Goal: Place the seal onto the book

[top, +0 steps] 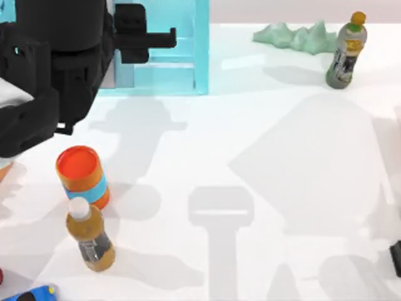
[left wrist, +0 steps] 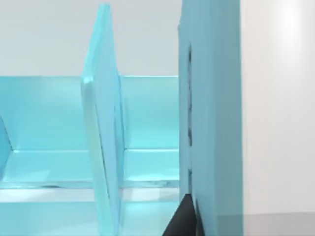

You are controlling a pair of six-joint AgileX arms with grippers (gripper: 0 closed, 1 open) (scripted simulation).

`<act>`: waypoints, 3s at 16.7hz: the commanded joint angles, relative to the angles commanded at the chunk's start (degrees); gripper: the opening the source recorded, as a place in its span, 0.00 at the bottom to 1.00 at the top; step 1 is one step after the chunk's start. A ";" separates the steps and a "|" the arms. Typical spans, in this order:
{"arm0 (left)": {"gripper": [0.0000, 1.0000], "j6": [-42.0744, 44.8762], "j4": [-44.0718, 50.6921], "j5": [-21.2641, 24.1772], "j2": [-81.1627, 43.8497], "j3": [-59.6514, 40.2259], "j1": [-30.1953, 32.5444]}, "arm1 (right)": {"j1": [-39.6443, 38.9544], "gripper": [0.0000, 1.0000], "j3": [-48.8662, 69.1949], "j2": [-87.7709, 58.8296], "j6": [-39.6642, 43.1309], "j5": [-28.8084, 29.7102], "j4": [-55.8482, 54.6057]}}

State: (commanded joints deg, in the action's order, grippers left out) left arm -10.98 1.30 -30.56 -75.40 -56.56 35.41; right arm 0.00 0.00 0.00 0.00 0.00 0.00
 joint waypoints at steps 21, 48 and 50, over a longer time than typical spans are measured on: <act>0.00 -91.01 -23.43 -24.95 -28.49 3.81 29.47 | 0.00 1.00 0.00 0.00 0.00 0.00 0.00; 0.00 -107.39 -33.72 -29.61 -38.35 6.79 35.03 | 0.00 1.00 0.00 0.00 0.00 0.00 0.00; 0.00 -107.39 -33.72 -29.61 -38.35 6.79 35.03 | 0.00 1.00 0.00 0.00 0.00 0.00 0.00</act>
State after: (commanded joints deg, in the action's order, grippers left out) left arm -118.36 -32.42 -60.16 -113.75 -49.77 70.44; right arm 0.00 0.00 0.00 0.00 0.00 0.00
